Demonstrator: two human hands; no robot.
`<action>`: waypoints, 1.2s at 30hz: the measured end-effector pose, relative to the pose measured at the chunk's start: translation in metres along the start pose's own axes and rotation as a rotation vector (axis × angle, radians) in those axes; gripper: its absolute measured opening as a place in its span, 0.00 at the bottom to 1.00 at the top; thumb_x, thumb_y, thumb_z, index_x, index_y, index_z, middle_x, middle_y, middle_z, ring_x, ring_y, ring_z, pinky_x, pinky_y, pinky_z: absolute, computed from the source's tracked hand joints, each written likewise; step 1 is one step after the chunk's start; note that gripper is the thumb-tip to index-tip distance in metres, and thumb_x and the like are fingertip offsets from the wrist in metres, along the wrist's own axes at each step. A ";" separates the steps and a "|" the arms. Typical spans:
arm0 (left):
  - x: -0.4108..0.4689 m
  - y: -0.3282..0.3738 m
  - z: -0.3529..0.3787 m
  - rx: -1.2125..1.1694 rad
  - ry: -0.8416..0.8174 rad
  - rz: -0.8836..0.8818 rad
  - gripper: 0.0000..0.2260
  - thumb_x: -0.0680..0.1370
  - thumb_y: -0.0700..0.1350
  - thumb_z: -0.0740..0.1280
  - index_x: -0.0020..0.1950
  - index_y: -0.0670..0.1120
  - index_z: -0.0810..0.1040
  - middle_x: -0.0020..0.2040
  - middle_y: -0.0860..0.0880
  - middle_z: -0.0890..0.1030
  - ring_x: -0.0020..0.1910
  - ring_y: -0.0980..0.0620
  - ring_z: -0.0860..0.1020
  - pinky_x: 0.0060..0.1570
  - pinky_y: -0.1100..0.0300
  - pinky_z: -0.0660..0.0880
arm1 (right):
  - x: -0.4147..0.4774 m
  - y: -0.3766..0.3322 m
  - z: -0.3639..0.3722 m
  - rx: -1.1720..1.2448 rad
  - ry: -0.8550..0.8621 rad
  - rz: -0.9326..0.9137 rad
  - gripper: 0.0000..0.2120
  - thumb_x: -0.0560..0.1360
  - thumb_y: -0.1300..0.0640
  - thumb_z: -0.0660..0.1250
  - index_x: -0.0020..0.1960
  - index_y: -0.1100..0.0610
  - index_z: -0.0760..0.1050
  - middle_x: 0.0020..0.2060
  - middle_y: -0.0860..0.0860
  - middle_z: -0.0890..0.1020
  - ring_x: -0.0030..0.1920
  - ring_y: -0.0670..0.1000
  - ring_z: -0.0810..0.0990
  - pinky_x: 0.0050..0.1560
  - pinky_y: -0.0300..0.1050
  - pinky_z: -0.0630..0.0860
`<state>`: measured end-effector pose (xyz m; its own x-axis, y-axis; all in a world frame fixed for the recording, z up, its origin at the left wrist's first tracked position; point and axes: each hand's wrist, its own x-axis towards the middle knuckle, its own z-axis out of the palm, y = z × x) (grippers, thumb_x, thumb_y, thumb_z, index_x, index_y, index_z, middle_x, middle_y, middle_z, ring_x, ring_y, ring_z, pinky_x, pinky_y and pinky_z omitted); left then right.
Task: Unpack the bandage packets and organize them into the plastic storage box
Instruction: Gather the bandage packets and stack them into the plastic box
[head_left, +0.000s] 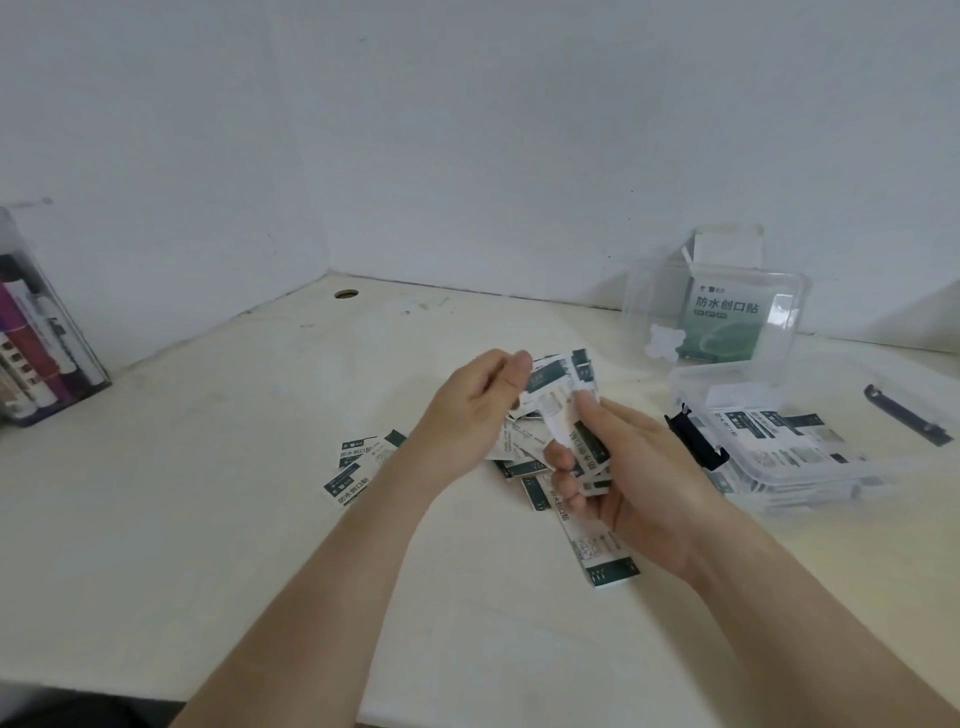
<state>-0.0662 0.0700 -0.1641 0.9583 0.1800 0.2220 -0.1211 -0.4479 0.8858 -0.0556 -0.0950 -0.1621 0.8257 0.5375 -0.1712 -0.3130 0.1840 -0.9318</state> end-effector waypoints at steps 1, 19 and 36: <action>0.002 -0.002 -0.006 0.099 0.021 -0.012 0.10 0.78 0.55 0.65 0.47 0.49 0.77 0.40 0.51 0.77 0.37 0.55 0.73 0.42 0.57 0.71 | 0.000 -0.001 -0.001 0.015 0.029 -0.029 0.11 0.82 0.52 0.58 0.48 0.57 0.74 0.30 0.54 0.75 0.28 0.52 0.72 0.27 0.41 0.70; -0.009 -0.015 -0.029 0.503 0.399 0.292 0.04 0.78 0.42 0.67 0.45 0.48 0.80 0.28 0.50 0.77 0.26 0.53 0.71 0.30 0.66 0.66 | -0.004 -0.002 0.001 0.030 0.214 -0.093 0.09 0.84 0.58 0.56 0.48 0.56 0.72 0.35 0.58 0.78 0.34 0.54 0.77 0.32 0.46 0.73; -0.016 -0.003 0.010 0.030 0.278 0.296 0.06 0.73 0.46 0.73 0.42 0.58 0.80 0.33 0.53 0.74 0.33 0.58 0.72 0.34 0.61 0.72 | -0.006 -0.001 0.003 0.059 -0.182 0.152 0.16 0.82 0.51 0.57 0.59 0.62 0.74 0.36 0.59 0.78 0.29 0.53 0.76 0.25 0.41 0.74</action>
<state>-0.0783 0.0600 -0.1739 0.7761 0.2672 0.5712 -0.3698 -0.5408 0.7555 -0.0611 -0.0959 -0.1590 0.6703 0.7012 -0.2428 -0.4585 0.1342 -0.8785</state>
